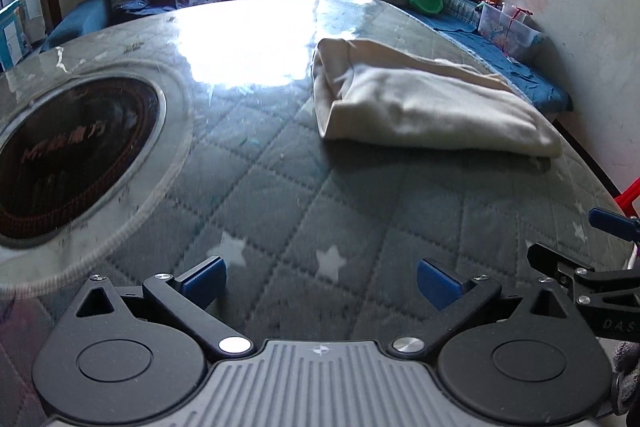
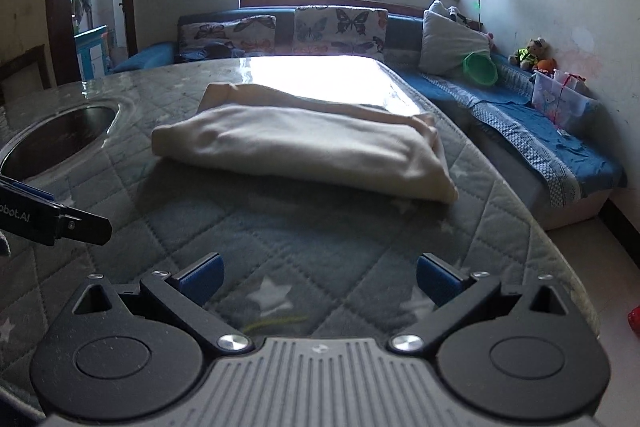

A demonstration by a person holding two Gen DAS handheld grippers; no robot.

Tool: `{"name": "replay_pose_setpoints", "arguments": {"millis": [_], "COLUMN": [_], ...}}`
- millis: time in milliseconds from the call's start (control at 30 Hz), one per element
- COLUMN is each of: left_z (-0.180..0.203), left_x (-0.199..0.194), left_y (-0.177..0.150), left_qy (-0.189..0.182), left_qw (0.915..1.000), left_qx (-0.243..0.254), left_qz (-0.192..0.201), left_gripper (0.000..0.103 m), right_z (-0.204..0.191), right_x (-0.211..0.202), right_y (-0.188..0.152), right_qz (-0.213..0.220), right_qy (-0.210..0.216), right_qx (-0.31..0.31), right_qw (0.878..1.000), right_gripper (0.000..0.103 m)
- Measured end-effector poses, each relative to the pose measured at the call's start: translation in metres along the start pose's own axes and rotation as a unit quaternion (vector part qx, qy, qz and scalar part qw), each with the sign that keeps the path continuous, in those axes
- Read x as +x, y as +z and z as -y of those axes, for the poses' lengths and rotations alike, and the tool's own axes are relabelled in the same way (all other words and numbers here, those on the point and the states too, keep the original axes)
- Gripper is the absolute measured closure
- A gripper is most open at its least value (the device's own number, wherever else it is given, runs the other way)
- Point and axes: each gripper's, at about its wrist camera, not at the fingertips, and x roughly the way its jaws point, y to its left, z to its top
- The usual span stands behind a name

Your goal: Fold clothes

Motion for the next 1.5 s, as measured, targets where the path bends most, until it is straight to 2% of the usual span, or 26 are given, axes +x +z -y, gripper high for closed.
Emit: {"name": "replay_pose_setpoints", "arguments": {"millis": [167,400,1500], "left_z": [0.003,0.006,0.015], "left_x": [-0.006,-0.009,-0.006], "left_y": [-0.009,-0.015,-0.024], "left_qy": [0.001,0.006,0.031], "left_qw": [1.0,0.9998,0.9986], "left_qx": [0.01,0.019,0.042], "left_qz": [0.001,0.0,0.008], "left_gripper": [0.0,0.0,0.0], "right_z": [-0.003,-0.001,-0.004], "right_x": [0.001,0.001,0.0], "right_y": [-0.006,-0.014,-0.017], "right_qz": [-0.018,-0.026,-0.027], "right_qy": [-0.009,0.001,-0.01], "right_qx": [0.008,0.029,0.036], "right_qw": [1.0,0.999,0.999], "right_gripper": [0.0,0.0,0.0]}}
